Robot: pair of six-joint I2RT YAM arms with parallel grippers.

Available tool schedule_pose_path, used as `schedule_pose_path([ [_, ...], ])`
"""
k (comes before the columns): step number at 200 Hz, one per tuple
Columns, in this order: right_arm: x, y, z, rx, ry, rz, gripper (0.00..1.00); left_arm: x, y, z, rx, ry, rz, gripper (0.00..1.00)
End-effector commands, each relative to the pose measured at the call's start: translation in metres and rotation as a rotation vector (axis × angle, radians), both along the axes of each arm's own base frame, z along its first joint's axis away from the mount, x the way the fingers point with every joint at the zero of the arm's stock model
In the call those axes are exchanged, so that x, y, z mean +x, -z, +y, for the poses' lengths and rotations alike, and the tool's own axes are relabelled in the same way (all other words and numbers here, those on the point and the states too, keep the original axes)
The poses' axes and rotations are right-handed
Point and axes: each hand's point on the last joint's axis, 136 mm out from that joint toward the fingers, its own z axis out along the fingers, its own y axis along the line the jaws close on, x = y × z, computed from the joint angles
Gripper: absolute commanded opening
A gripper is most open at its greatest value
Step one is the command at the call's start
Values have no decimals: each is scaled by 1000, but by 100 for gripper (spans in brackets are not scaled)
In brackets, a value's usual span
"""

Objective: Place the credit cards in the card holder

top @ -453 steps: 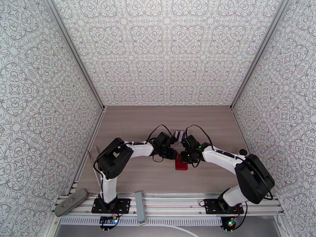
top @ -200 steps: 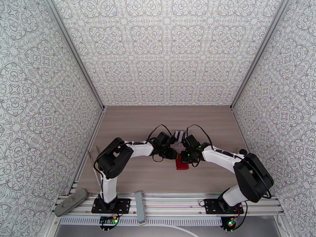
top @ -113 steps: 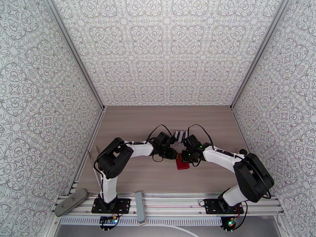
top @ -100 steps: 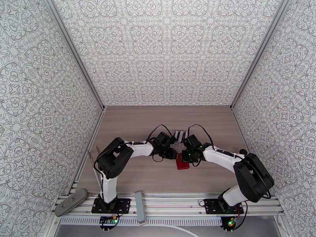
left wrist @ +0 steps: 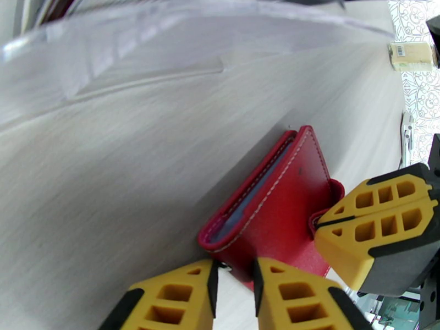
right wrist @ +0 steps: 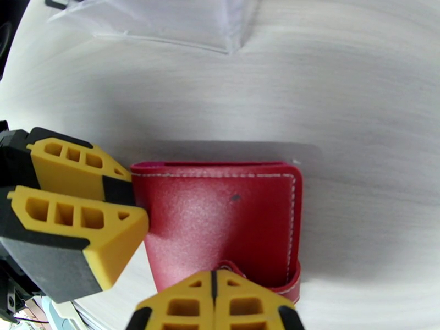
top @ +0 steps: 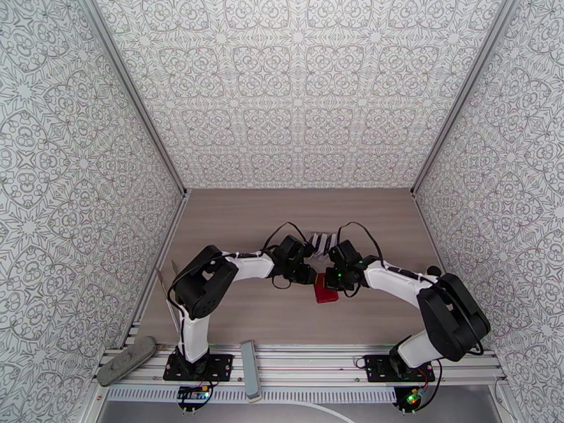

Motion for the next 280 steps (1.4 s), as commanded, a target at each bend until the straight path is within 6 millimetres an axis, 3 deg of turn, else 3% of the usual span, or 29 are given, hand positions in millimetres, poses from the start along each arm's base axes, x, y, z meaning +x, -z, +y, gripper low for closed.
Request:
schedule_pose_path([
  [1,-26,46,-59,-244,89,118,0,-9,48,28,162,-21,61,25],
  [53,-27,53,-71,-307,130,149,0,-9,50,30,172,-25,61,25],
  [85,-25,49,-63,-262,113,137,0,-8,48,30,168,-26,59,25],
  [94,-24,45,-58,-232,107,126,5,-8,47,29,162,-25,60,25],
  [111,-19,34,-41,-138,91,101,29,-7,46,28,158,-26,58,25],
  [126,-14,23,-27,-61,78,75,40,-7,47,28,160,-26,62,25],
  [166,-7,-3,-9,14,47,19,47,-4,47,27,158,-31,58,25],
  [228,-1,-32,-20,-1,90,-66,53,1,41,27,170,-42,53,25],
  [280,3,-27,-41,-95,135,-78,54,3,25,30,161,-49,26,27],
])
